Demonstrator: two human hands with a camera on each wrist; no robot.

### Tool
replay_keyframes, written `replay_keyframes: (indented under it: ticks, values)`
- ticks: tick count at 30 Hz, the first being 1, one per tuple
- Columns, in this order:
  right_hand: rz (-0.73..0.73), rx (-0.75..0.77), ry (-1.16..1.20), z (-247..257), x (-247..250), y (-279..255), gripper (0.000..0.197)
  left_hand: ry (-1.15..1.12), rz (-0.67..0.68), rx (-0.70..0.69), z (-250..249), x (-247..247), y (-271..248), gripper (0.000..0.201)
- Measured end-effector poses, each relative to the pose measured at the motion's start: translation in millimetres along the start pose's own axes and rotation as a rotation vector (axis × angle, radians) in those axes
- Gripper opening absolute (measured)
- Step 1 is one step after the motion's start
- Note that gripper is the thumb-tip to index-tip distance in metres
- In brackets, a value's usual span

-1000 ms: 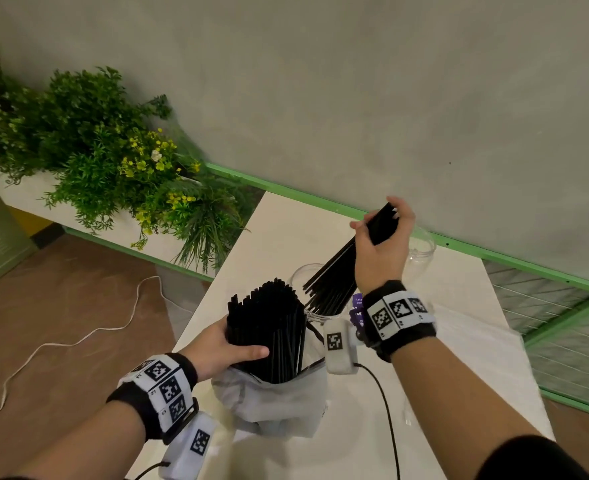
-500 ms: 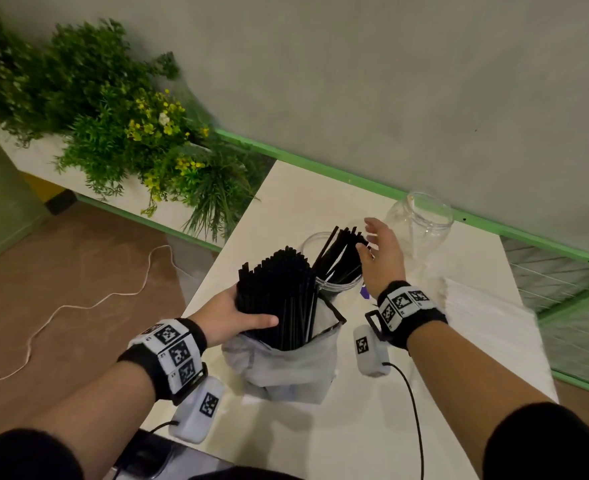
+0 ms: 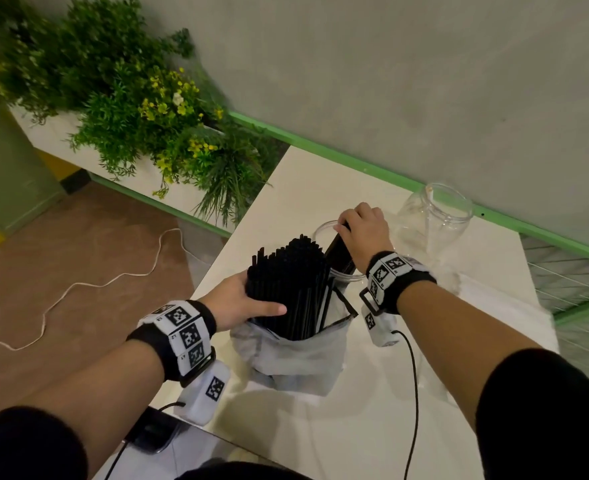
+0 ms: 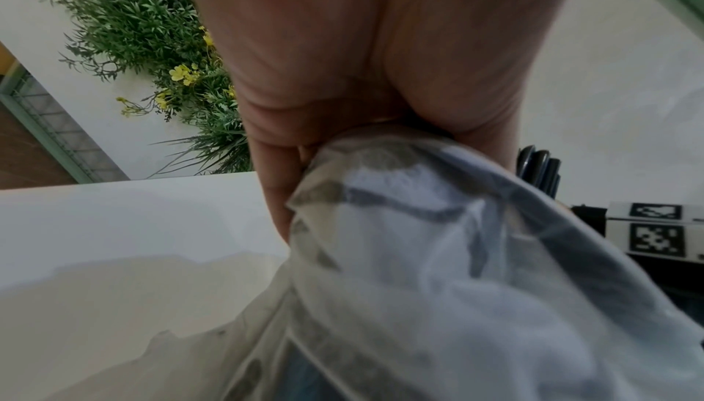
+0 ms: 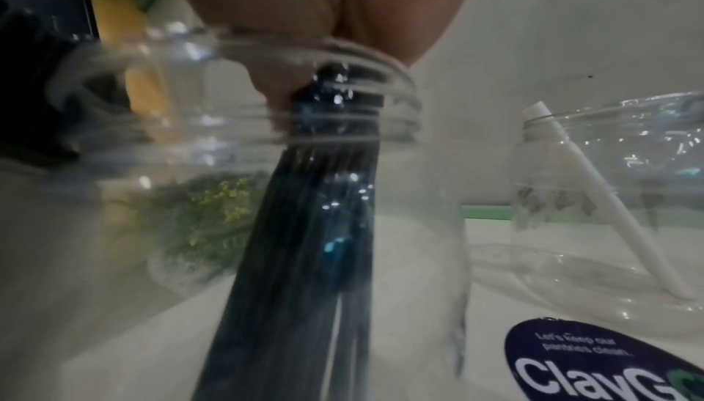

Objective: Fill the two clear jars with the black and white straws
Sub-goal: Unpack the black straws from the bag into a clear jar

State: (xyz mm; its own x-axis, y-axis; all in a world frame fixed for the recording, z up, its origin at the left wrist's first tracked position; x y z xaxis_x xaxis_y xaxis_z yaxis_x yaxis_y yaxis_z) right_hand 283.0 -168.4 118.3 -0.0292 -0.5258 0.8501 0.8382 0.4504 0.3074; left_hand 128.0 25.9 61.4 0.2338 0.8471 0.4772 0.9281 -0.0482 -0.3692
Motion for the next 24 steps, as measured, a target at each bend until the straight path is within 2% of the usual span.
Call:
replay_keyframes:
  ticks: [2,4,6,7,8,9,11,12,18,21,24]
  values:
    - [-0.038,0.171,-0.094,5,5,3,0.005,-0.005,0.003,0.006,3,0,0,0.087]
    - [-0.039,0.308,-0.166,9,15,11,0.009,-0.011,0.006,0.001,5,0,0,0.092]
    - [-0.046,0.428,-0.187,10,26,20,0.016,-0.023,0.016,0.0,7,-1,1,0.083]
    - [-0.026,0.421,-0.186,8,27,24,0.014,-0.027,0.018,0.005,7,-1,1,0.076]
    - [0.02,0.353,-0.166,3,26,26,0.01,-0.029,0.017,0.008,7,-1,1,0.07]
    - [0.073,0.228,-0.135,-1,26,27,0.011,-0.025,0.014,0.01,6,-1,1,0.065]
    - [0.224,-0.027,-0.116,-13,19,23,0.027,-0.005,0.005,0.009,5,-2,1,0.059]
    - [0.276,-0.101,-0.078,-17,17,21,0.031,0.008,0.0,0.007,4,-2,1,0.057]
    - [0.283,-0.199,0.078,-17,21,5,0.035,0.026,-0.027,-0.004,4,-1,-8,0.051]
    - [0.193,-0.179,0.124,-7,33,-8,0.047,0.013,-0.047,0.004,7,-2,-12,0.048]
    - [-0.137,-0.114,0.283,18,59,-44,0.037,-0.005,-0.063,0.015,11,-3,-14,0.049]
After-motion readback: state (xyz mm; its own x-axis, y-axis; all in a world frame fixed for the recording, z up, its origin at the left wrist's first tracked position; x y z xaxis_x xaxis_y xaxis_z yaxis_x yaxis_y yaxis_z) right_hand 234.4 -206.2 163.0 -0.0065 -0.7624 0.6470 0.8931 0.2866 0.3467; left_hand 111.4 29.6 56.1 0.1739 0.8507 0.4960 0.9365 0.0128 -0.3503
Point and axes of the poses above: each hand's wrist, its own y-axis towards the middle knuckle, its own x-axis out of the back of the hand, z = x × y, the point moved 5 cm from there along y, towards the middle knuckle, and after that the axes turned 14 degrees about y, right-handed, at the moved point
